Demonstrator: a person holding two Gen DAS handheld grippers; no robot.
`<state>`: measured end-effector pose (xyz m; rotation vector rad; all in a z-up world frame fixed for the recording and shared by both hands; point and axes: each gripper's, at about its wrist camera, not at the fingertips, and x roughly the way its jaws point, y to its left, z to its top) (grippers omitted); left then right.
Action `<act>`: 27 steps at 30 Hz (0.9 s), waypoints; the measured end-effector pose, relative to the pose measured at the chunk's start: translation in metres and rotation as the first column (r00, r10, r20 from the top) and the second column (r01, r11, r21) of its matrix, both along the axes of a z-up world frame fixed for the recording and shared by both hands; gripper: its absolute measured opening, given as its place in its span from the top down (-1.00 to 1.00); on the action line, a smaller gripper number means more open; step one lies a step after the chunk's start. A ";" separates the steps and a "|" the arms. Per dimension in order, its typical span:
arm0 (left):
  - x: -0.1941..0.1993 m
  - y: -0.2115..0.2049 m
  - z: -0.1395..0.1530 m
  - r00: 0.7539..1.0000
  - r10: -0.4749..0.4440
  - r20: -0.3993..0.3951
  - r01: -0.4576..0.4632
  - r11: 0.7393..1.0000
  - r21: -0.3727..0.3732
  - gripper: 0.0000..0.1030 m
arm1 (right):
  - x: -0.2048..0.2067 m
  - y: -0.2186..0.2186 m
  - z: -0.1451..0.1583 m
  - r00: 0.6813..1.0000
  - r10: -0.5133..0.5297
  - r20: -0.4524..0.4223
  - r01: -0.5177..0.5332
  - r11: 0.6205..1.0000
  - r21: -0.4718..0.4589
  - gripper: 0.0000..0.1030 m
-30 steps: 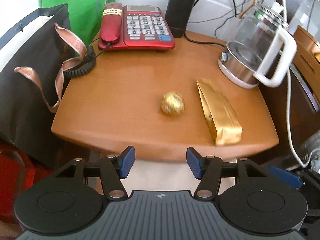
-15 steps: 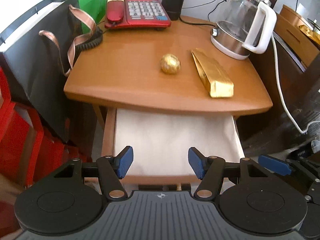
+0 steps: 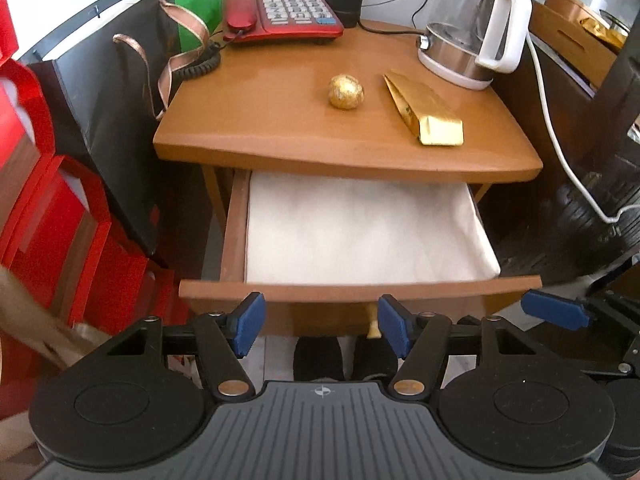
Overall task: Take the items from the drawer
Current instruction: 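Withdraw both tools back from the cabinet top to the drawer front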
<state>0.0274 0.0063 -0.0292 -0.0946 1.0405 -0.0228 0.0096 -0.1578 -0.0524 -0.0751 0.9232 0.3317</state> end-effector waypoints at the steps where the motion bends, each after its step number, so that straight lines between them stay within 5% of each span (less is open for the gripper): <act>1: -0.003 0.000 -0.002 1.000 -0.001 -0.004 0.001 1.000 0.001 -0.28 | -0.002 0.000 -0.001 1.000 0.001 -0.002 -0.001 1.000 -0.001 -0.12; 27: -0.018 0.000 -0.036 0.994 -0.009 -0.113 0.013 0.999 0.037 -0.28 | -0.016 -0.005 -0.031 0.994 -0.041 -0.101 0.041 0.999 0.005 -0.12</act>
